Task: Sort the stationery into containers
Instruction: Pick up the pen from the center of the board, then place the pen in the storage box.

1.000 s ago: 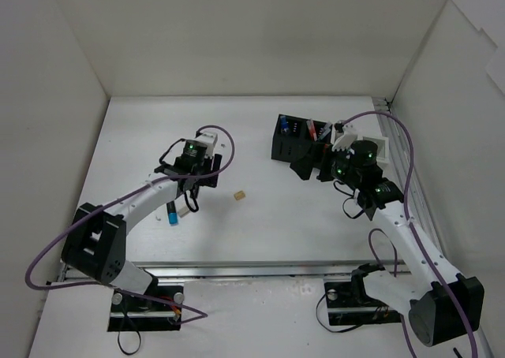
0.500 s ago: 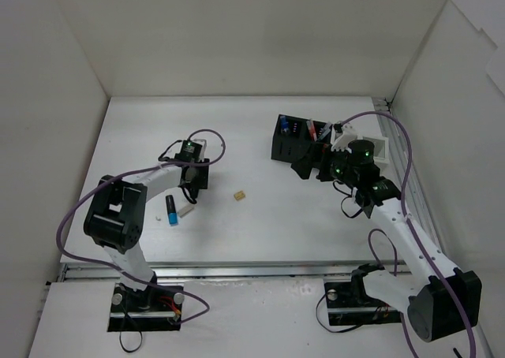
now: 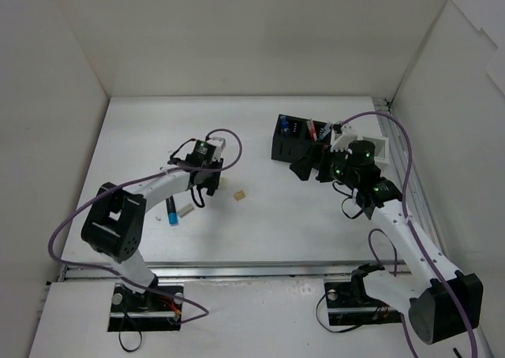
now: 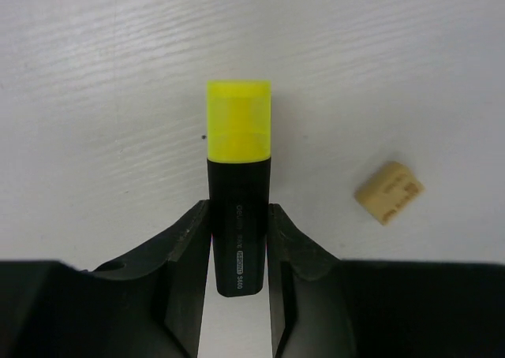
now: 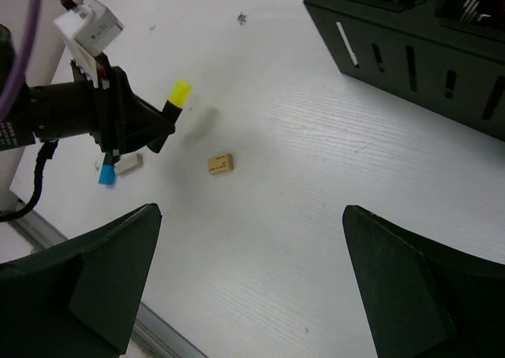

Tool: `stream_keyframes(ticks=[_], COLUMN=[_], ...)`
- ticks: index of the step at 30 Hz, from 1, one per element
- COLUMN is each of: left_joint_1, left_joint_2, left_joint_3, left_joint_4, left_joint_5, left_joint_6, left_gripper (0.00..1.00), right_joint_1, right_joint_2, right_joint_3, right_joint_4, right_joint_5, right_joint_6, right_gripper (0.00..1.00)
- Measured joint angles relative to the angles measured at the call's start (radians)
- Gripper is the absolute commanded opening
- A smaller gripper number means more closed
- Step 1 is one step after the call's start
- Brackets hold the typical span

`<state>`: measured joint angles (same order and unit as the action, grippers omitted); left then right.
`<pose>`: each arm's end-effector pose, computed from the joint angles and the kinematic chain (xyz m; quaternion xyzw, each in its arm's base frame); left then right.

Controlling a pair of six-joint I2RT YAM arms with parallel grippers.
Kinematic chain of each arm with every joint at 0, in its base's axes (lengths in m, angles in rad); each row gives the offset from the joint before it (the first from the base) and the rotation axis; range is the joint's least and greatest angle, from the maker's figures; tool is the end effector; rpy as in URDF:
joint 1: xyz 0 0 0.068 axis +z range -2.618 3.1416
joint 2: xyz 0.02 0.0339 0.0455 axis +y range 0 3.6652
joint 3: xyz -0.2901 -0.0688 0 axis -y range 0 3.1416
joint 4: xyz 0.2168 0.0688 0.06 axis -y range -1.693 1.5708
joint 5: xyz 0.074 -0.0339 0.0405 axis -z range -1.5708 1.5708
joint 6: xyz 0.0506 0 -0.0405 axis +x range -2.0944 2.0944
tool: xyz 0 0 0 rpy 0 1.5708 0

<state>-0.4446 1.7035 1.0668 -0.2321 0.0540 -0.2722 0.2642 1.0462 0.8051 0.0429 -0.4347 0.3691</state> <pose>0.3137 -0.1525 0.2253 0.0901 0.9344 -0.1443 0.3130 0.2040 0.0773 0.3475 -0.0969 0.7615 0.3512 0.5361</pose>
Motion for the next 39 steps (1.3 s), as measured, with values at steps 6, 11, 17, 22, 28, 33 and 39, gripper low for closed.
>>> stream_keyframes(ticks=[6,11,17,22,28,33,39], left_joint_1=[-0.129,-0.238,-0.255,-0.276,-0.293,-0.293,-0.293], left_joint_2=[-0.273,-0.412,-0.415,-0.415,-0.415,-0.415,-0.409], left_joint_3=[-0.042,-0.068,-0.07,-0.07,-0.07,-0.076,-0.074], left_joint_4=[0.093,0.151,0.154,0.154,0.155,0.17,0.175], left_joint_5=[0.055,0.099,0.107,0.108,0.129,0.132,0.103], left_joint_6=[0.116,0.201,0.238,0.246,0.247,0.246,0.24], left_gripper=[0.0,0.0,0.0,0.0,0.0,0.0,0.79], right_joint_1=[0.094,0.173,0.247,0.295,0.344,0.367,0.385], right_joint_2=[0.054,0.155,0.211,0.227,0.307,0.351,0.344], right_joint_3=[0.001,0.007,0.016,0.013,0.014,0.02,0.034], right_joint_4=[0.056,0.143,0.28,0.407,0.471,0.486,0.506], right_joint_5=[-0.055,-0.053,0.024,0.1,0.169,0.182,0.212], right_joint_6=[0.032,0.135,0.251,0.324,0.356,0.373,0.362], right_gripper=[0.98,0.98,0.93,0.88,0.63,0.18,0.01])
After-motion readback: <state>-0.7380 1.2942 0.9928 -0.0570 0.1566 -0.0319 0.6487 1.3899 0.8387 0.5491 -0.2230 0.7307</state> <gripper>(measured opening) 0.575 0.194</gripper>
